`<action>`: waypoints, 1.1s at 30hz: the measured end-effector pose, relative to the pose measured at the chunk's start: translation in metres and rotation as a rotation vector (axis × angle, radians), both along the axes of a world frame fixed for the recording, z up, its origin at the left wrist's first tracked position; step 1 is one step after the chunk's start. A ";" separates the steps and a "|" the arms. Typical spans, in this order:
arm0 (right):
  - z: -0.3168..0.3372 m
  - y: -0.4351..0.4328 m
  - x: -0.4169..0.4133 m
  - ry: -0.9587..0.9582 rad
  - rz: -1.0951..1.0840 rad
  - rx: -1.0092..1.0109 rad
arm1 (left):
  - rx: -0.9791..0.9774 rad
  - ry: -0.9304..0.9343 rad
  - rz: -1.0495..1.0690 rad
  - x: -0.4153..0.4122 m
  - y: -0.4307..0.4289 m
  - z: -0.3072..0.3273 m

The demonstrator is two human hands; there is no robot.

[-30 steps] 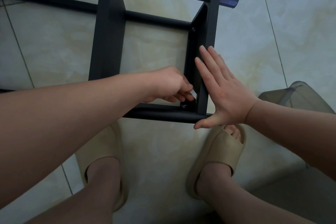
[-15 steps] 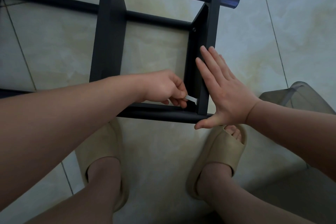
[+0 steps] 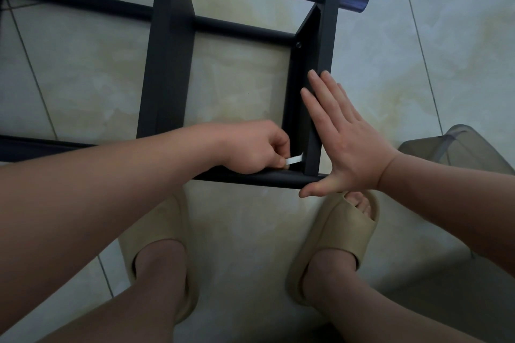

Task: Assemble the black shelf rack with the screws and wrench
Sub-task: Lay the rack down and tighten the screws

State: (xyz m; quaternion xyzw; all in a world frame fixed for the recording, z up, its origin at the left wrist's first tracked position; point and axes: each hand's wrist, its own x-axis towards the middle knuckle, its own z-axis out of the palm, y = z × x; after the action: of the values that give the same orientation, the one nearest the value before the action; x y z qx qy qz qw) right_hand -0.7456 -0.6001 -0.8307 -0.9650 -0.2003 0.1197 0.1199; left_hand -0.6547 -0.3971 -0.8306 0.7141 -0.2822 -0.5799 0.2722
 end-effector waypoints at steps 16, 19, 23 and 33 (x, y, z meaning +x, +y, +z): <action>0.000 0.000 0.000 0.003 0.003 0.003 | -0.024 0.054 0.270 0.008 -0.009 0.003; 0.001 0.000 0.001 -0.001 0.001 0.004 | -0.002 0.386 0.505 -0.001 -0.013 0.003; 0.000 0.000 0.000 -0.007 0.000 0.013 | 0.054 0.483 0.677 -0.006 -0.019 -0.002; 0.000 0.000 0.000 -0.005 0.004 0.012 | 0.061 0.359 0.856 -0.003 -0.023 0.000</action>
State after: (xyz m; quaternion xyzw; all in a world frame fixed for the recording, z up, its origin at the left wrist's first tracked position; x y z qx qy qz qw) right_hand -0.7454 -0.6002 -0.8309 -0.9641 -0.2033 0.1163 0.1252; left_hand -0.6576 -0.4203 -0.8306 0.6623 0.1067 -0.5381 0.5104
